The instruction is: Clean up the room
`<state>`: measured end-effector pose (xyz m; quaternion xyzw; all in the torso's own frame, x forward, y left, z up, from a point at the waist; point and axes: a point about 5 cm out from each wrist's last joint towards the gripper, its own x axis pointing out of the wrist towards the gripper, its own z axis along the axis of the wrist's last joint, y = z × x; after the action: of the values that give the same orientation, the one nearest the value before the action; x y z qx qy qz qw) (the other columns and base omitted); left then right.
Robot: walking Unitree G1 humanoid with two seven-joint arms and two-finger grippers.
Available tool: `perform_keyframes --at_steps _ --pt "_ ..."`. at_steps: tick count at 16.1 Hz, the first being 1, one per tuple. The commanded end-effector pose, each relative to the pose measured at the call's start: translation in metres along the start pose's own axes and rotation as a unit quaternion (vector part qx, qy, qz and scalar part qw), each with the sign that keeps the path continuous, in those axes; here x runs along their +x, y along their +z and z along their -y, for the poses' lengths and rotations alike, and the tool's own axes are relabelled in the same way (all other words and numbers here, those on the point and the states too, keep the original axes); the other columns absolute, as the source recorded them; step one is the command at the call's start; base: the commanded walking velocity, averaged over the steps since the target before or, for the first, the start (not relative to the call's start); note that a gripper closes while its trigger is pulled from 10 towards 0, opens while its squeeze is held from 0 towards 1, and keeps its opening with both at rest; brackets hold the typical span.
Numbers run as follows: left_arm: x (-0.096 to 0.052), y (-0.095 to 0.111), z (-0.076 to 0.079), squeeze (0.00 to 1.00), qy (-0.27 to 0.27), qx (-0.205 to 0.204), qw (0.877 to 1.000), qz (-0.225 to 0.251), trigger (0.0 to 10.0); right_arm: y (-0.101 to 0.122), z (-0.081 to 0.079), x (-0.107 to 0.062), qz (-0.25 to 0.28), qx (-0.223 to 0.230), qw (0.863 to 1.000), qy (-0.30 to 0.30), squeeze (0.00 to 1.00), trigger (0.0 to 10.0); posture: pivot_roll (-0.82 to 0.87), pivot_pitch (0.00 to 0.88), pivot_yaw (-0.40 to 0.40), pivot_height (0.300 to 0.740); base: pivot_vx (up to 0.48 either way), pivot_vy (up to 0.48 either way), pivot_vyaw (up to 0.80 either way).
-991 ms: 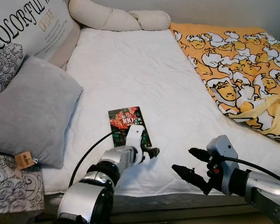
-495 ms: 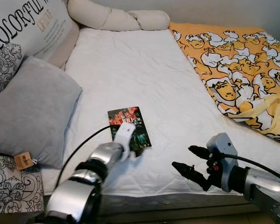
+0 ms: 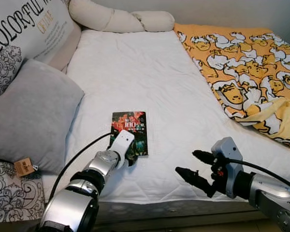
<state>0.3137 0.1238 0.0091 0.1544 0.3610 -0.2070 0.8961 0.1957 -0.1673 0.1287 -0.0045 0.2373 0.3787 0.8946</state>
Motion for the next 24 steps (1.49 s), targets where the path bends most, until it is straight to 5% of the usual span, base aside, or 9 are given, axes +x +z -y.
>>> perform_keyframes --at_steps 1,7,9,11,13,15,24 --pt "-0.001 0.001 -0.004 0.0 0.009 0.002 1.0 0.0 10.0 0.003 0.002 -0.002 0.005 -0.007 1.0 -0.003 0.0 10.0 -0.34 0.0 -0.045 0.74 0.0 0.0 0.0" --pt "-0.01 0.043 -0.008 0.0 -0.044 -0.112 0.987 0.105 10.0 0.005 0.006 0.001 0.022 -0.001 1.0 -0.007 0.0 10.0 -0.28 0.0 -0.026 0.74 0.0 0.0 0.0" --pt "-0.029 0.066 -0.012 0.0 -0.055 -0.166 0.971 0.166 10.0 0.003 0.012 0.003 0.033 0.005 0.999 -0.022 0.0 10.0 -0.26 0.0 -0.016 0.74 0.0 0.0 0.0" --pt "-0.047 0.077 -0.007 0.0 -0.057 -0.155 0.963 0.213 10.0 0.0 0.015 0.004 0.041 0.009 0.998 -0.037 0.0 10.0 -0.22 0.0 -0.01 0.74 0.0 0.0 0.0" --pt "-0.071 0.076 -0.019 0.0 0.036 -0.125 0.949 0.288 10.0 -0.002 0.027 0.01 0.067 0.002 0.993 -0.102 0.0 10.0 -0.18 0.0 0.0 0.74 0.0 0.0 0.0" --pt "-0.092 0.059 -0.032 0.0 0.108 -0.113 0.942 0.299 10.0 -0.003 0.04 0.018 0.101 0.025 0.976 -0.192 0.0 10.0 -0.13 0.0 0.01 0.74 0.0 0.0 0.0" --pt "-0.096 0.056 -0.033 0.0 0.117 -0.104 0.942 0.298 10.0 -0.003 0.042 0.02 0.109 0.033 0.972 -0.208 0.0 10.0 -0.13 0.0 0.01 0.74 0.0 0.0 0.0"
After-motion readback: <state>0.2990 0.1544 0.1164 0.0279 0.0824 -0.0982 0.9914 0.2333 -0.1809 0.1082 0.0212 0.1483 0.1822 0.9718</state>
